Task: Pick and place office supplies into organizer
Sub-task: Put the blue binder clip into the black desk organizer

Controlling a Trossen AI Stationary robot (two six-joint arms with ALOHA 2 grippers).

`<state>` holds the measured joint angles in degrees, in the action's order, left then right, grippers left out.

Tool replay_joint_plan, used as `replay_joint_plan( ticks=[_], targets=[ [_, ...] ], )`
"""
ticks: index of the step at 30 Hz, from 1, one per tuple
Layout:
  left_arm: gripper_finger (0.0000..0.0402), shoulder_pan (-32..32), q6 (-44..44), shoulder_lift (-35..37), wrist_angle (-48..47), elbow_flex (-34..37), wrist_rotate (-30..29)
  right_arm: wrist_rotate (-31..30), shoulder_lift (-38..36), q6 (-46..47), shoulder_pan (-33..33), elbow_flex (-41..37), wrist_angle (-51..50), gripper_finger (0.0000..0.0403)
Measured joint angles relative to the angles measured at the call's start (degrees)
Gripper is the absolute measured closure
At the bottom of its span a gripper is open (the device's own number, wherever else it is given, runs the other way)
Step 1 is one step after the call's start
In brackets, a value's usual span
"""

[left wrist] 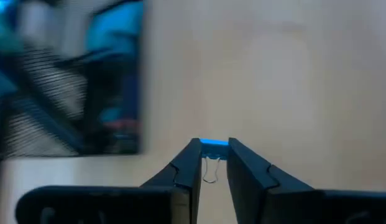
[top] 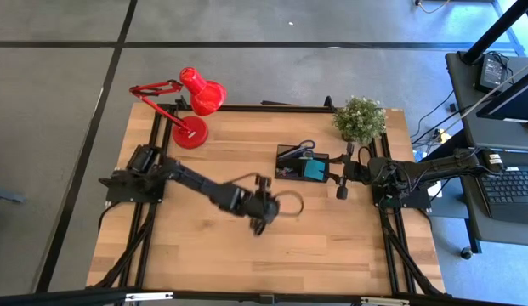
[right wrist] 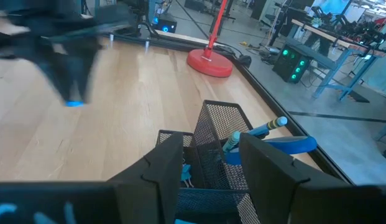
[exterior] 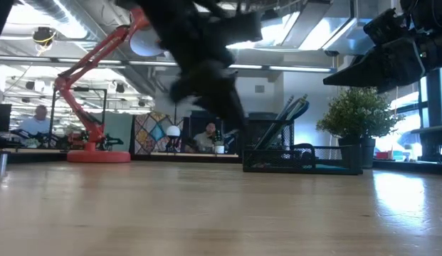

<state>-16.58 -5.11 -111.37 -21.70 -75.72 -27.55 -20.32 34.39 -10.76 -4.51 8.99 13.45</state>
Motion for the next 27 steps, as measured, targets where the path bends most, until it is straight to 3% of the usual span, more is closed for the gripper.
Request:
replay_joint_plan(
  ticks=[3, 11, 15, 27],
  targets=[
    [0.0343, 3.8, 4.3, 0.0, 5.3, 0.0, -2.3, 0.0, 0.0, 0.0, 0.0, 0.0, 0.0, 0.0241],
    [0.0343, 13.0, 12.3, -0.4, 13.5, -0.1, 0.6, 0.0, 0.0, -0.4, 0.0, 0.0, 0.0, 0.0241],
    [0.0343, 15.3, 12.9, -1.9, 15.1, -0.2, 4.5, 0.0, 0.0, -1.6, 0.0, 0.0, -0.3, 0.0241],
    [0.0343, 18.1, 14.2, -6.2, 21.2, -0.2, 4.1, -0.2, 0.0, -1.8, 0.0, 0.0, -1.2, 0.0241]
  ],
)
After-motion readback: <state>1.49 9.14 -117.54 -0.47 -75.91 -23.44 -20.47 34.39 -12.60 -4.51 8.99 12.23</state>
